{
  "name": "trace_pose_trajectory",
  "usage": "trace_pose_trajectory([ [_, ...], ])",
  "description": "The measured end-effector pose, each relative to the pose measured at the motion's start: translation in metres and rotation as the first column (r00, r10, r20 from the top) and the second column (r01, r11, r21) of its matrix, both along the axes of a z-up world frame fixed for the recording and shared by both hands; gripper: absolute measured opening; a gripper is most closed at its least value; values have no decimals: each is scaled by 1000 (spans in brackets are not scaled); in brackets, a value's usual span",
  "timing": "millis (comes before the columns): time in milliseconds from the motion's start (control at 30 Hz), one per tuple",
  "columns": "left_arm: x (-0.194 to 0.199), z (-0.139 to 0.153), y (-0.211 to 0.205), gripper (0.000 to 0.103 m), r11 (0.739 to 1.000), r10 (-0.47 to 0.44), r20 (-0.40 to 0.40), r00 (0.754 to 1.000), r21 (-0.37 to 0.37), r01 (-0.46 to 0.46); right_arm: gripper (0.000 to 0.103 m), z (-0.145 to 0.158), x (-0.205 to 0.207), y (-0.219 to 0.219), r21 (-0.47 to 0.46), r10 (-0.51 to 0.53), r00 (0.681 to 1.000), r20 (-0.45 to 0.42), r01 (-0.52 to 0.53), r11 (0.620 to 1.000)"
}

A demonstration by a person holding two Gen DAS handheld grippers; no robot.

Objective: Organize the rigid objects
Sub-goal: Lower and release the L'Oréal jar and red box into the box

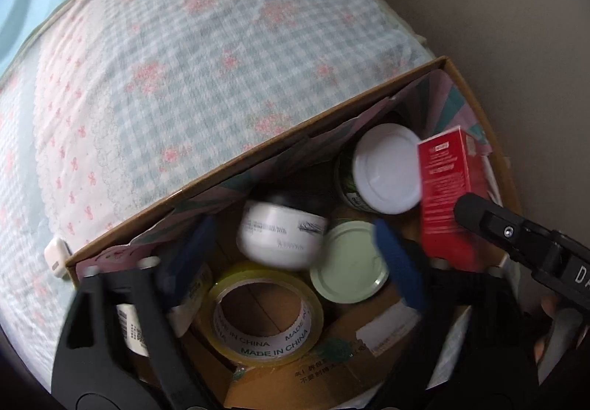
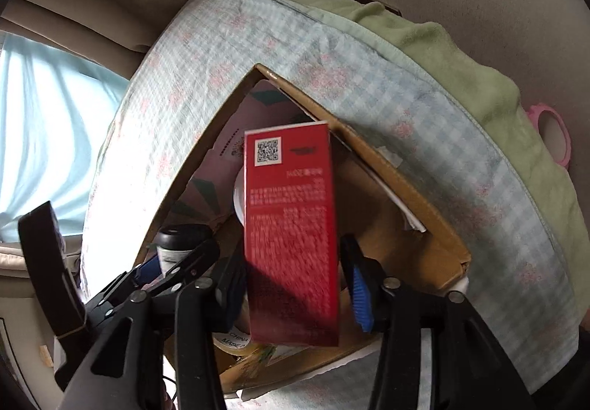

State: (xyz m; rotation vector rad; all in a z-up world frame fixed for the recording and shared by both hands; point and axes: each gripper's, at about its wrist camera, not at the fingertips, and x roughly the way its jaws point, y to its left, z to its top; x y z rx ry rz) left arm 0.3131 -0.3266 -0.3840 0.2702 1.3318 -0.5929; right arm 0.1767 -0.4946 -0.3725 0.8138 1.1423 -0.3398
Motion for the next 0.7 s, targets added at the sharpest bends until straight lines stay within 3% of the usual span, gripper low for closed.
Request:
trace_pose_trajectory([
  [33, -3, 7, 2, 103, 1000, -5, 17, 1000, -6, 5, 98, 4, -4, -2, -34, -8, 1000, 20, 9, 999],
  [67, -6, 12, 5, 103, 1000, -7, 32, 999, -9, 7, 103, 9, -7, -4, -16, 1, 998, 65, 0, 1000],
  [367, -13, 37, 27, 103, 999, 36, 50, 998, -9, -36, 103, 20, -19, -6, 0, 30, 997, 76, -30, 1000],
  [700, -35, 85, 52, 103, 998, 62, 104, 993, -34, -58, 103, 56, -28, 4, -34, 47, 991, 127, -43, 998],
])
